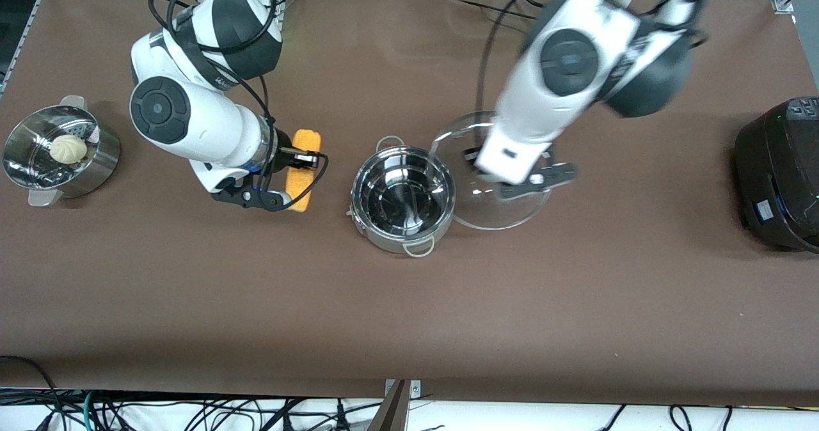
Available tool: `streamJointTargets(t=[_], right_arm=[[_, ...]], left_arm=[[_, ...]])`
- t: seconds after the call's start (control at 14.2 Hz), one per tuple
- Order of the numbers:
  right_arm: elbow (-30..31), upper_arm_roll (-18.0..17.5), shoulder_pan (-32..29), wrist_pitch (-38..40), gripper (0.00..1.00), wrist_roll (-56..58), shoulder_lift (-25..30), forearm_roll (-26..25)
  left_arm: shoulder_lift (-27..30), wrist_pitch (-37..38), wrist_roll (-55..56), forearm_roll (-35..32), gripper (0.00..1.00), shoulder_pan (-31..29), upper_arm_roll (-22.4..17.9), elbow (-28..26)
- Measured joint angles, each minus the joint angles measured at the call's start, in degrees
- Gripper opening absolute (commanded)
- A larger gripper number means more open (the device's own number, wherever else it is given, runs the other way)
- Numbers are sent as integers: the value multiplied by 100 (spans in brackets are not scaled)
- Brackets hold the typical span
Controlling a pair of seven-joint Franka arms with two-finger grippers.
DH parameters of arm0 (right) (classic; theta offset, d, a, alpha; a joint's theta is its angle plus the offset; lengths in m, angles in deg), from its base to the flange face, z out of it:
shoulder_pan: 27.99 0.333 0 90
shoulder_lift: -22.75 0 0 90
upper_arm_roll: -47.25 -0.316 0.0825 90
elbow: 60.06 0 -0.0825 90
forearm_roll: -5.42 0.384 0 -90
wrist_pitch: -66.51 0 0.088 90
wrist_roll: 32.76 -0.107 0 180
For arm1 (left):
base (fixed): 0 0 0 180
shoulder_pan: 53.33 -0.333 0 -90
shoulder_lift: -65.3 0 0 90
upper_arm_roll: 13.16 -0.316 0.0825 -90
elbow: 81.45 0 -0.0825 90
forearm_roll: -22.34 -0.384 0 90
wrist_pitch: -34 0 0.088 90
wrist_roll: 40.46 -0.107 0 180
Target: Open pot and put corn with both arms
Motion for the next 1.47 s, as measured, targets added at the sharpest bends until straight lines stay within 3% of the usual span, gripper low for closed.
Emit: streamJointTargets(t=[0.14, 0.28, 0.42, 0.7, 0.77, 0.84, 1.05, 1.12, 1.19, 1.26, 1.33, 1.4, 1.47], right_arm=[[0, -9, 127, -389, 22, 0, -187, 436], [4, -23, 460, -893, 22, -7, -438, 503], [11, -29, 887, -1503, 25, -61, -764, 502], [15, -23, 1347, -2229, 31, -78, -1474, 123], [14, -22, 1377, -2299, 72, -77, -1609, 75], [9, -21, 1400, -2353, 100, -75, -1721, 58], [11, -21, 1458, -2371, 100, -74, -1812, 1], [10, -20, 1463, -2369, 100, -74, -1811, -12], [10, -12, 1464, -2368, 100, -74, -1810, -28], [3, 10, 1463, -2369, 100, -73, -1802, -82], [-17, 58, 1460, -2358, 100, -73, -1772, -180], [-50, 143, 1460, -2293, 100, -72, -1707, -289], [-94, 263, 1459, -2159, 100, -72, -1599, -421]], left_arm=[[812, -27, -1089, 83, 0, -678, -25, -1168], [1375, -358, -2090, 89, 0, -1269, -61, -2250], [1619, -1171, -2841, 64, 0, -1571, -187, -3238], [1527, -3559, -3337, 36, 0, -1636, -283, -5055], [1420, -3958, -3375, 32, 0, -1630, -267, -5368], [1258, -4201, -3394, 29, 0, -1627, -254, -5577], [785, -4510, -3400, -7, 0, -1623, -256, -5663], [664, -4615, -3401, -11, 10, -1624, -269, -5663], [591, -4683, -3402, -12, 29, -1624, -285, -5663], [572, -4700, -3405, -12, 39, -1623, -296, -5662], [573, -4701, -3406, -12, 61, -1624, -300, -5659], [573, -4701, -3406, -12, 90, -1623, -302, -5659], [573, -4700, -3406, -12, 99, -1624, -305, -5659]])
